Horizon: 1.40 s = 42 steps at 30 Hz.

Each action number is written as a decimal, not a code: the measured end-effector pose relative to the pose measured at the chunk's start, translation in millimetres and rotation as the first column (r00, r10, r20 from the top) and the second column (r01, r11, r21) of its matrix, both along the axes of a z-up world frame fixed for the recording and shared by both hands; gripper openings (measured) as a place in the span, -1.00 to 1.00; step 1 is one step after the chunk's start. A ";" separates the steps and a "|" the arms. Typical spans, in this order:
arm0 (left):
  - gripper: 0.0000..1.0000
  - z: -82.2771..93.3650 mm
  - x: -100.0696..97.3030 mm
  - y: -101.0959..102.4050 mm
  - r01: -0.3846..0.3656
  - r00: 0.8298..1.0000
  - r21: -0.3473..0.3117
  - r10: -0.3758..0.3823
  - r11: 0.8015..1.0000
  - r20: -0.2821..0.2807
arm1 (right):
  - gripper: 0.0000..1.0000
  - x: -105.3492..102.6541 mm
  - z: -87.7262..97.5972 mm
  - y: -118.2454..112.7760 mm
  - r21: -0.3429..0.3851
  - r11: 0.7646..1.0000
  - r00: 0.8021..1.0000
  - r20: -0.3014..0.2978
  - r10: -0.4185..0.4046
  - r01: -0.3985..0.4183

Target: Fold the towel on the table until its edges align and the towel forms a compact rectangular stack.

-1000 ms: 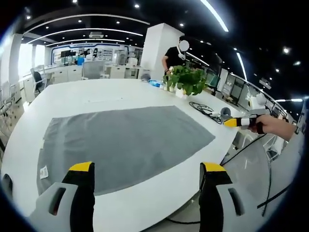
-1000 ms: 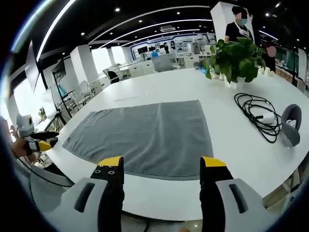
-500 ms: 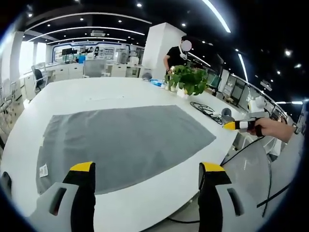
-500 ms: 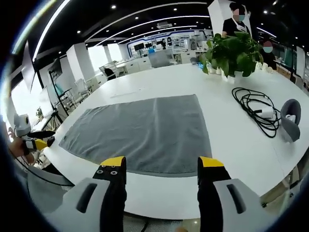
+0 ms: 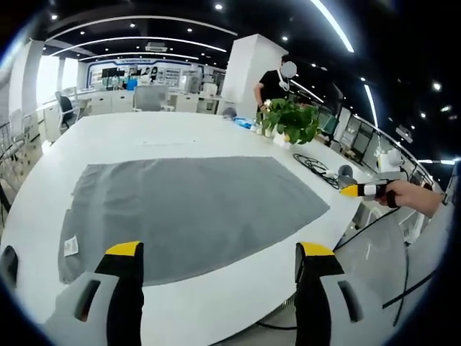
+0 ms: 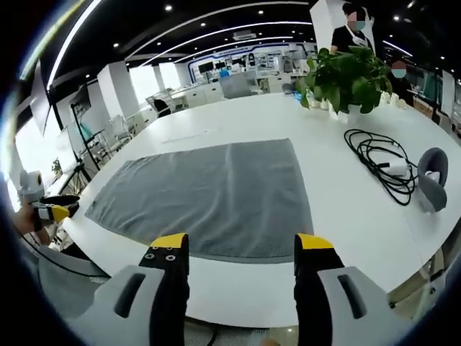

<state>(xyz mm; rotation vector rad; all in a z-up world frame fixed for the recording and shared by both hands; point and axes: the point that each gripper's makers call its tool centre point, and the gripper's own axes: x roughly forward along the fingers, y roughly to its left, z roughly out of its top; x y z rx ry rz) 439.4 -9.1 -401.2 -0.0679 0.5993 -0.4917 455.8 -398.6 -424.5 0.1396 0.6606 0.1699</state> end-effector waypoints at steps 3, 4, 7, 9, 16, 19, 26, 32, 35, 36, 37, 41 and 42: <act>0.77 -0.9 -0.7 -1.6 0.005 1.000 0.002 -0.005 1.000 -0.005 | 0.13 1.0 0.0 1.4 -0.004 1.000 1.000 -0.012 -0.019 0.019; 0.77 -1.5 -1.1 -2.6 0.007 1.000 0.003 -0.007 1.000 -0.008 | 0.12 4.3 -1.8 -0.9 -0.009 1.000 1.000 -0.014 -0.026 0.026; 0.77 -2.4 -1.1 -3.6 0.016 1.000 0.003 -0.016 1.000 -0.014 | 0.08 8.5 -4.9 -8.3 -0.026 0.999 0.999 -0.024 -0.031 0.031; 0.77 -1.9 -0.2 -5.1 0.023 1.000 0.005 -0.023 1.000 -0.013 | 0.06 11.8 -8.0 -10.2 -0.039 0.999 0.999 -0.037 -0.036 0.034; 0.77 0.9 3.9 -9.2 0.042 0.999 0.002 -0.042 0.999 -0.002 | -0.02 12.5 -28.4 -23.7 -0.061 0.995 0.993 -0.079 -0.088 0.083; 0.77 1.8 4.5 -12.5 0.052 0.999 -0.008 -0.052 0.999 -0.004 | -0.02 14.3 -36.2 -26.6 -0.064 0.994 0.991 -0.098 -0.095 0.089; 0.77 1.7 9.9 -15.5 0.066 0.998 -0.007 -0.066 0.998 -0.007 | -0.03 15.2 -49.7 -34.8 -0.073 0.993 0.985 -0.134 -0.105 0.096; 0.77 2.6 13.5 -15.9 0.078 0.997 0.003 -0.078 0.997 -0.004 | -0.09 19.9 -60.1 -44.1 -0.085 0.992 0.982 -0.154 -0.109 0.097; 0.77 3.0 16.0 -18.0 0.085 0.996 0.005 -0.085 0.996 -0.005 | -0.18 16.4 -64.9 -46.4 -0.087 0.991 0.980 -0.165 -0.116 0.102; 0.76 3.2 16.3 -19.2 0.087 0.996 0.007 -0.087 0.996 -0.004 | -0.19 18.4 -69.0 -52.6 -0.091 0.990 0.978 -0.172 -0.122 0.107; 0.76 3.2 16.9 -20.1 0.090 0.996 0.008 -0.089 0.996 -0.004 | -0.19 18.7 -70.0 -53.8 -0.092 0.990 0.977 -0.173 -0.123 0.109; 0.76 2.8 19.3 -24.9 0.102 0.995 0.012 -0.102 0.995 -0.009 | -0.26 17.6 -78.7 -62.9 -0.107 0.989 0.970 -0.206 -0.126 0.105; 0.76 2.9 19.4 -25.6 0.104 0.995 0.013 -0.104 0.995 -0.008 | -0.32 17.6 -79.7 -63.5 -0.109 0.988 0.970 -0.205 -0.127 0.107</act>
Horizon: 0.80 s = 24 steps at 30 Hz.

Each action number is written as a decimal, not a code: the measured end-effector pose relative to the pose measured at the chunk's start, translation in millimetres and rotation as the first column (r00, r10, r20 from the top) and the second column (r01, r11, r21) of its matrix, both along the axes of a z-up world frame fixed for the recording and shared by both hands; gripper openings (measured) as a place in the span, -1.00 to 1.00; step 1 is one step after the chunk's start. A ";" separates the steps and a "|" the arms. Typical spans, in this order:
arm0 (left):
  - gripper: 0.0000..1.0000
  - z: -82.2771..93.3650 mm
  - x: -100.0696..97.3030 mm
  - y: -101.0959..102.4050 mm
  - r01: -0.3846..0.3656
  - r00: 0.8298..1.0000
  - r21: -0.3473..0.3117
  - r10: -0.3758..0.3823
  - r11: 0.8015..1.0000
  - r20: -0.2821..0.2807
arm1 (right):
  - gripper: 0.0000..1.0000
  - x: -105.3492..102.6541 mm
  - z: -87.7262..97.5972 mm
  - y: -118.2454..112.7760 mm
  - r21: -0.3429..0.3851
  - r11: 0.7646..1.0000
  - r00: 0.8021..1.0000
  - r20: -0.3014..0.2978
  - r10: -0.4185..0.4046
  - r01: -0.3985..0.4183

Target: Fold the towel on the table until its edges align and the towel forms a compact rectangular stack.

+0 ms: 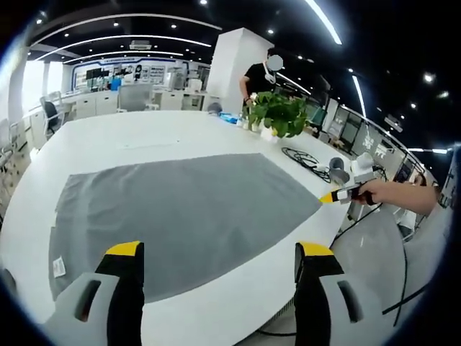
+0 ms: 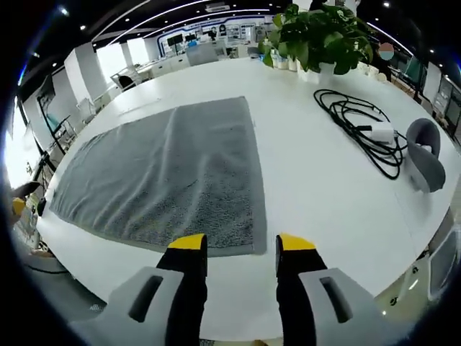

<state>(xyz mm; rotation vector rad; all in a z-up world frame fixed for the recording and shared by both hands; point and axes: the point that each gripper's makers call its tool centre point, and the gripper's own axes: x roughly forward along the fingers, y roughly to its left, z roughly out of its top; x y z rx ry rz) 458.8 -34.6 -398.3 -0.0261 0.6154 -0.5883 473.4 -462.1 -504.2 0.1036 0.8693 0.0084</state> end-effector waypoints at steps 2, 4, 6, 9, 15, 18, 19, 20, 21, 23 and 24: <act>0.76 0.5 1.9 -1.4 0.008 1.000 0.005 -0.008 1.000 0.002 | -0.38 0.3 -2.5 -4.7 -0.005 1.000 1.000 0.003 -0.008 0.008; 0.76 0.9 3.2 -2.8 0.011 1.000 0.012 -0.011 1.000 0.004 | -0.40 0.1 -2.1 -5.8 -0.005 1.000 1.000 0.003 -0.012 0.012; 0.75 1.1 4.4 -4.8 0.018 1.000 0.028 -0.019 0.999 0.013 | -0.41 -0.6 -2.8 -6.4 -0.009 1.000 1.000 -0.002 -0.018 0.018; 0.75 3.2 6.5 -10.9 0.028 0.999 0.023 -0.028 0.999 0.018 | -0.45 -0.1 -8.6 -6.6 -0.025 1.000 1.000 -0.018 0.008 -0.008; 0.74 2.8 11.9 -20.1 0.050 0.999 0.025 -0.050 0.998 0.020 | -0.57 -0.1 -7.6 -6.4 -0.034 0.999 1.000 -0.029 0.011 -0.012; 0.74 1.4 13.4 -23.6 0.066 0.998 0.046 -0.067 0.997 0.022 | -0.60 0.7 -10.6 -5.9 -0.025 1.000 0.999 -0.037 0.005 -0.006; 0.74 1.5 14.9 -26.1 0.068 0.997 0.049 -0.069 0.997 0.022 | -0.60 0.2 -11.6 -5.4 -0.026 1.000 0.999 -0.042 0.004 -0.005; 0.74 1.8 16.0 -27.4 0.068 0.997 0.047 -0.069 0.997 0.022 | -0.61 -0.8 -11.7 -4.4 -0.026 1.000 0.999 -0.044 0.005 -0.006; 0.74 2.1 16.9 -27.4 0.069 0.997 0.044 -0.070 0.997 0.023 | -0.61 -1.5 -12.3 -3.4 -0.024 1.000 0.999 -0.047 0.007 -0.008; 0.73 3.3 19.4 -30.6 0.074 0.997 0.038 -0.075 0.997 0.026 | -0.64 -0.5 -13.6 -3.0 -0.023 1.000 0.999 -0.047 0.009 -0.010; 0.73 3.9 21.3 -33.7 0.080 0.996 0.038 -0.081 0.996 0.027 | -0.66 0.2 -12.7 -1.5 -0.024 1.000 0.999 -0.034 0.014 -0.015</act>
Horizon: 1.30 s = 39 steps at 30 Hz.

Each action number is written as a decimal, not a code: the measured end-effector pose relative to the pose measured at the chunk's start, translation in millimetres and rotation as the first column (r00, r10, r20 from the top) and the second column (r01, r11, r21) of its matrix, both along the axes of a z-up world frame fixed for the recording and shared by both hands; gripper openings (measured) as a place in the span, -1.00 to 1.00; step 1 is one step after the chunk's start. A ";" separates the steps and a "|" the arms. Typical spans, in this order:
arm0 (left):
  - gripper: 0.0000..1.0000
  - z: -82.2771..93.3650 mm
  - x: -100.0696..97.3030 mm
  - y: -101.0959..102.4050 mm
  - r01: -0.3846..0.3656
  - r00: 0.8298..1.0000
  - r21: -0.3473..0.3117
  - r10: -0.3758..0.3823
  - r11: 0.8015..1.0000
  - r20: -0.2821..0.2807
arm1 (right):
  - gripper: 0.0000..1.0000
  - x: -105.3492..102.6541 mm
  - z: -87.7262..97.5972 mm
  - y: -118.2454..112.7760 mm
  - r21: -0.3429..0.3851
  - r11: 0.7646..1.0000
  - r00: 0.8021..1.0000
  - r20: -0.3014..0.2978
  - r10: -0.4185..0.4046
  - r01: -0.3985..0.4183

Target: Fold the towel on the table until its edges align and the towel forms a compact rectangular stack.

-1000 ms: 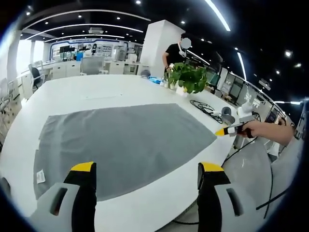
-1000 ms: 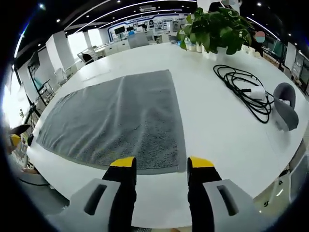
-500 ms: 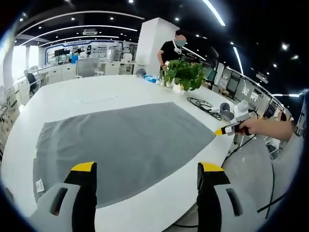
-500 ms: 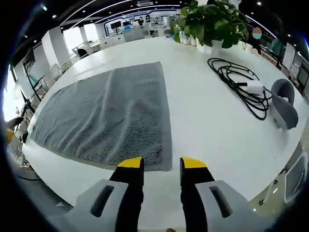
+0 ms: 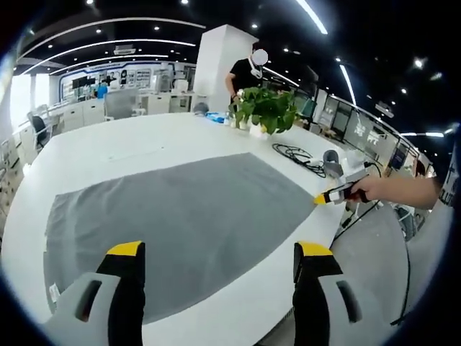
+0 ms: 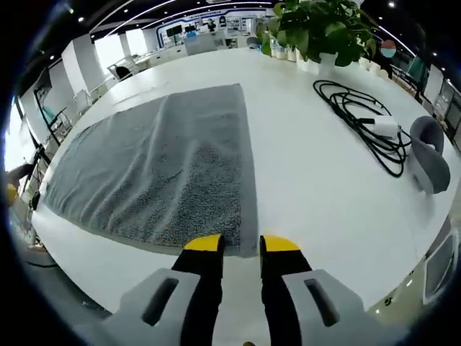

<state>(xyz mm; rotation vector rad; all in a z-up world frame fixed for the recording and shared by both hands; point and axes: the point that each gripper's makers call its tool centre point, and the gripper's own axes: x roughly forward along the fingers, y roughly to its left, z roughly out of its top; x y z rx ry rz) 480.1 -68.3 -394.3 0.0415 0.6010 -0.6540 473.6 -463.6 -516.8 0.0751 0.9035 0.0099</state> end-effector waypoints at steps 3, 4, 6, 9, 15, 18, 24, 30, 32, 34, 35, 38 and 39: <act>0.72 1.3 6.0 -6.3 0.013 1.000 -0.004 -0.013 1.000 -0.001 | -0.69 1.0 -1.3 0.0 -0.047 0.997 0.999 0.002 0.053 -0.053; 0.72 2.9 9.5 -8.8 0.016 1.000 -0.007 -0.016 1.000 0.003 | -0.69 1.3 -2.1 1.5 -0.058 0.996 0.998 0.005 0.064 -0.064; 0.71 6.1 14.1 -13.4 0.017 1.000 -0.013 -0.017 1.000 0.009 | -0.73 0.9 -1.9 3.7 -0.043 0.998 0.999 0.010 0.049 -0.049; 0.70 10.8 20.5 -21.5 0.022 1.000 -0.014 -0.022 1.000 0.013 | -0.81 1.9 -1.1 4.3 -0.034 0.998 0.999 0.023 0.046 -0.045; 0.68 8.9 28.9 -33.4 0.049 0.999 -0.003 -0.049 0.999 0.016 | -0.94 7.2 6.5 9.7 -0.070 0.992 0.993 0.049 0.107 -0.103; 0.68 2.0 28.8 -38.0 0.065 0.998 -0.006 -0.065 0.998 0.001 | -0.95 11.5 11.6 14.1 -0.067 0.992 0.990 0.078 0.116 -0.111; 0.68 -2.0 32.4 -49.5 0.099 0.995 0.000 -0.099 0.995 -0.013 | -0.95 19.6 26.4 28.3 -0.074 0.988 0.980 0.136 0.147 -0.138; 0.65 -0.1 49.5 -66.3 0.114 0.993 -0.011 -0.114 0.993 0.003 | -0.95 25.8 33.3 45.6 -0.113 0.976 0.962 0.181 0.205 -0.187; 0.64 -4.0 57.6 -68.0 0.118 0.993 -0.022 -0.118 0.993 -0.005 | -0.95 25.4 33.2 49.6 -0.131 0.969 0.956 0.181 0.231 -0.209; 0.63 -5.5 56.6 -78.9 0.125 0.992 -0.030 -0.126 0.992 -0.010 | -0.95 23.8 35.7 54.9 -0.136 0.966 0.951 0.192 0.244 -0.220; 0.63 -7.2 59.0 -82.7 0.133 0.991 -0.036 -0.133 0.991 -0.015 | -0.95 22.7 36.7 57.1 -0.139 0.965 0.948 0.197 0.249 -0.224; 0.62 -6.8 61.7 -98.1 0.151 0.988 -0.059 -0.152 0.987 -0.016 | -0.95 21.1 38.2 62.3 -0.135 0.961 0.943 0.198 0.266 -0.243; 0.61 -7.0 63.2 -101.9 0.154 0.988 -0.072 -0.156 0.985 -0.018 | -0.95 20.8 38.4 63.3 -0.136 0.959 0.941 0.200 0.273 -0.249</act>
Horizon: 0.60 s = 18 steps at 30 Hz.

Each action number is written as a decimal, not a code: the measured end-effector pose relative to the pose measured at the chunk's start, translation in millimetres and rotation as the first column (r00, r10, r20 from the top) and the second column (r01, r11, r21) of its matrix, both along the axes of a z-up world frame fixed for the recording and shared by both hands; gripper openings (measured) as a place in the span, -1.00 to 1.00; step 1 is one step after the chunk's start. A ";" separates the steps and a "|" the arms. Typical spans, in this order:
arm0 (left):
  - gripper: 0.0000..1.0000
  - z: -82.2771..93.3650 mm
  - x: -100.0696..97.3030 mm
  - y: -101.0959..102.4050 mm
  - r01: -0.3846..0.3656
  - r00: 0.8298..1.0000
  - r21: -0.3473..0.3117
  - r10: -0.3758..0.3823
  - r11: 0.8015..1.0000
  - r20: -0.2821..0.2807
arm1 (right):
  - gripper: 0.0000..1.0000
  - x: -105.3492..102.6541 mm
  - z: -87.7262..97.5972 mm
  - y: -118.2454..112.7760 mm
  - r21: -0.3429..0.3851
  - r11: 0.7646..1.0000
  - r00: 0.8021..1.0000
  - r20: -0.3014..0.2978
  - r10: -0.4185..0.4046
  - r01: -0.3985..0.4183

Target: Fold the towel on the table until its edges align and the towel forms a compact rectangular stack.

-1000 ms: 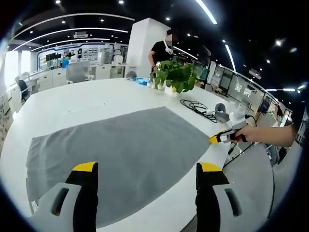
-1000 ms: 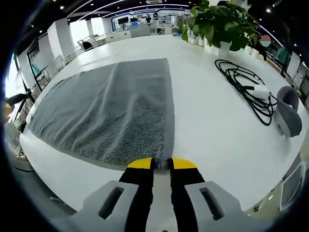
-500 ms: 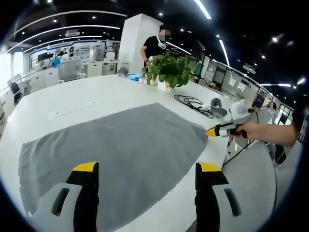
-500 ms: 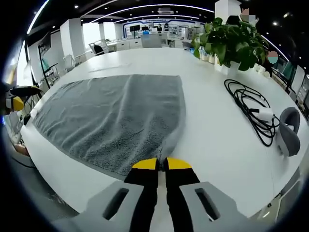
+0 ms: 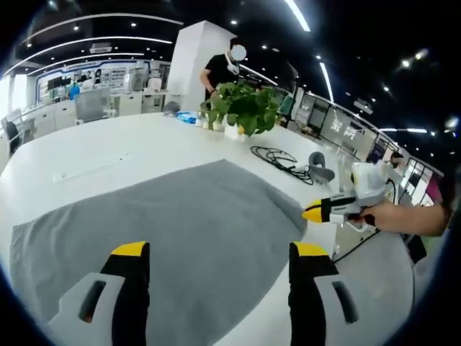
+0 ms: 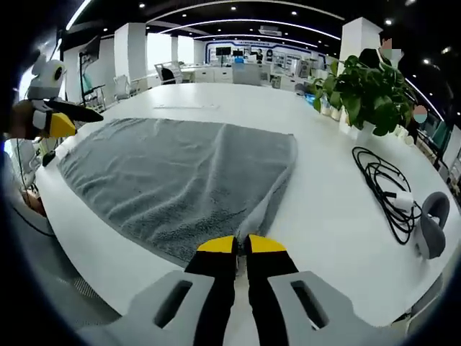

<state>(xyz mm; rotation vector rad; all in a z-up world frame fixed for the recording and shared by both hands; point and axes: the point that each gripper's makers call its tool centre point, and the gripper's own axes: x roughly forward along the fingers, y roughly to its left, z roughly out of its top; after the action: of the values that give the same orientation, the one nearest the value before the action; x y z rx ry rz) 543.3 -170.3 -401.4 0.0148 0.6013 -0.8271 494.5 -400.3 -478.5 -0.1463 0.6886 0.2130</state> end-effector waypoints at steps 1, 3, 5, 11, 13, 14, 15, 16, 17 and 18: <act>0.60 -0.8 1.4 -7.6 0.016 1.000 -0.009 -0.016 1.000 -0.011 | -0.95 -1.0 1.8 0.9 -0.003 1.000 1.000 0.006 0.007 -0.007; 0.59 -0.7 4.0 -20.3 0.054 0.999 0.004 -0.054 0.999 -0.003 | -0.95 -0.7 3.3 1.5 -0.007 1.000 1.000 0.011 0.020 -0.020; 0.59 -2.2 7.0 -28.8 0.087 0.996 0.026 -0.087 0.996 0.002 | -0.95 -0.6 4.8 0.8 -0.005 1.000 1.000 0.016 0.019 -0.019; 0.56 -2.1 21.5 -59.4 0.180 0.984 0.073 -0.180 0.981 0.003 | -0.95 -0.5 4.5 -3.9 0.027 1.000 1.000 0.023 0.001 -0.002; 0.55 -1.1 25.1 -71.6 0.212 0.977 0.084 -0.214 0.974 0.009 | -0.95 -0.6 5.3 -5.1 0.043 0.999 1.000 0.027 -0.010 0.009; 0.55 -2.3 28.8 -76.7 0.229 0.973 0.092 -0.231 0.969 0.012 | -0.95 0.0 6.1 -5.3 0.049 0.999 0.999 0.032 -0.015 0.014; 0.55 -3.0 30.9 -80.2 0.239 0.970 0.097 -0.241 0.966 0.012 | -0.95 0.1 6.6 -4.7 0.053 0.998 0.999 0.035 -0.017 0.016; 0.55 -3.6 33.9 -88.1 0.254 0.966 0.102 -0.257 0.962 0.015 | -0.95 0.1 6.8 -3.7 0.054 0.998 0.999 0.035 -0.015 0.013; 0.55 -4.6 36.3 -92.1 0.260 0.965 0.103 -0.263 0.960 0.016 | -0.95 0.7 6.7 -3.8 0.057 0.998 0.999 0.035 -0.014 0.012; 0.55 -6.1 39.0 -94.6 0.266 0.963 0.103 -0.268 0.959 0.015 | -0.95 1.5 6.7 -4.3 0.061 0.998 0.999 0.037 -0.015 0.013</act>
<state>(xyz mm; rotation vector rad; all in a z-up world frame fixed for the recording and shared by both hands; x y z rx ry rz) 582.3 -264.9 -407.4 0.2033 0.6213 -1.0560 496.0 -404.6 -471.7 -0.0866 0.6447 0.2170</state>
